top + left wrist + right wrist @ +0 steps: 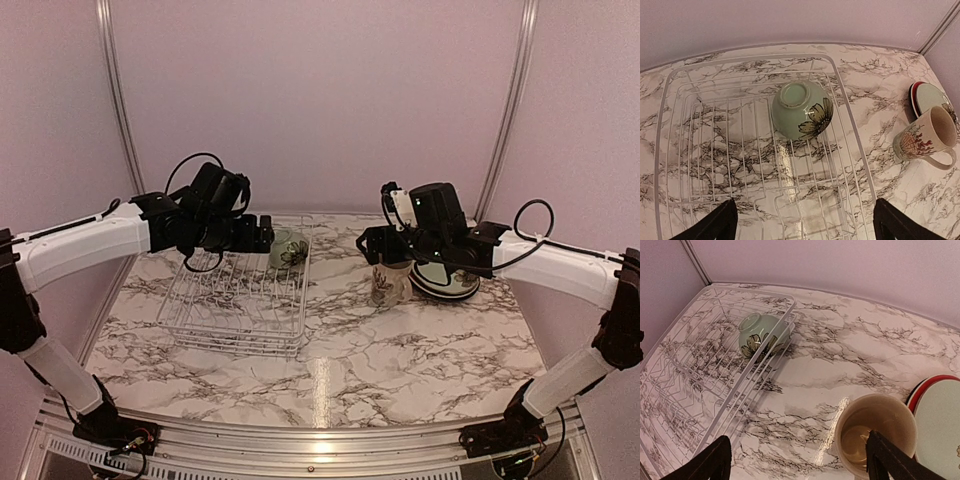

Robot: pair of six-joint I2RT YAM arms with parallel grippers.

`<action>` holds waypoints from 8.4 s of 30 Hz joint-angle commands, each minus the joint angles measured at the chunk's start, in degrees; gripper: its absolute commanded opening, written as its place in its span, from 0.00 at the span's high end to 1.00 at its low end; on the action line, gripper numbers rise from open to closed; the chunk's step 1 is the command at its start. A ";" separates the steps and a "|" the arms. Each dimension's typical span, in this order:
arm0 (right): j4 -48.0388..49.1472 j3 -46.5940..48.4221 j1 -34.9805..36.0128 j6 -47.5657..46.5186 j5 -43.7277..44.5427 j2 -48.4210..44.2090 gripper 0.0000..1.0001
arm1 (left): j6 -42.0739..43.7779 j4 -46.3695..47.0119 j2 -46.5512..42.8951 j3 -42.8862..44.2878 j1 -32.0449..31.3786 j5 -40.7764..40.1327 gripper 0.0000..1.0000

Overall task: Unload the mixed dishes from the dish rack
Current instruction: Grab the bowl from the dish rack, then pass from the left arm to the right, then place the bowl at the corner of the board, then reset both arms

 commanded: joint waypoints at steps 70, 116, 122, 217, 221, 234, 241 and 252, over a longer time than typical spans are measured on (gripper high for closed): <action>0.12 -0.63 0.48 -1.20 2.93 -2.32 0.09 | -3.55 6.07 40.85 33.64 12.49 16.26 0.63; 42.07 15.80 1.29 30.41 -36.85 23.54 0.10 | -28.22 42.94 3.99 -4.42 20.29 39.75 0.69; 46.55 18.54 1.89 34.01 -38.95 28.23 0.15 | -30.69 46.55 3.69 -7.53 19.82 40.39 0.69; -25.77 -9.82 -14.08 5.00 4.22 -2.73 0.43 | -11.00 37.53 -9.15 -18.20 17.33 27.67 0.01; -28.59 -5.24 -13.20 2.65 5.11 -11.41 0.32 | -6.30 35.32 -11.00 -16.91 17.33 26.30 0.01; -15.29 3.58 -13.07 -6.28 4.35 -32.37 0.02 | 4.75 32.91 -31.03 -16.85 17.20 14.18 0.01; -1.25 -0.02 -13.10 -11.02 1.85 -42.63 0.02 | 8.24 35.80 -42.91 -20.08 17.23 11.18 0.01; 1.20 0.56 -13.10 -12.24 7.12 -45.21 0.02 | 9.78 33.54 -47.23 -19.30 17.24 7.99 0.01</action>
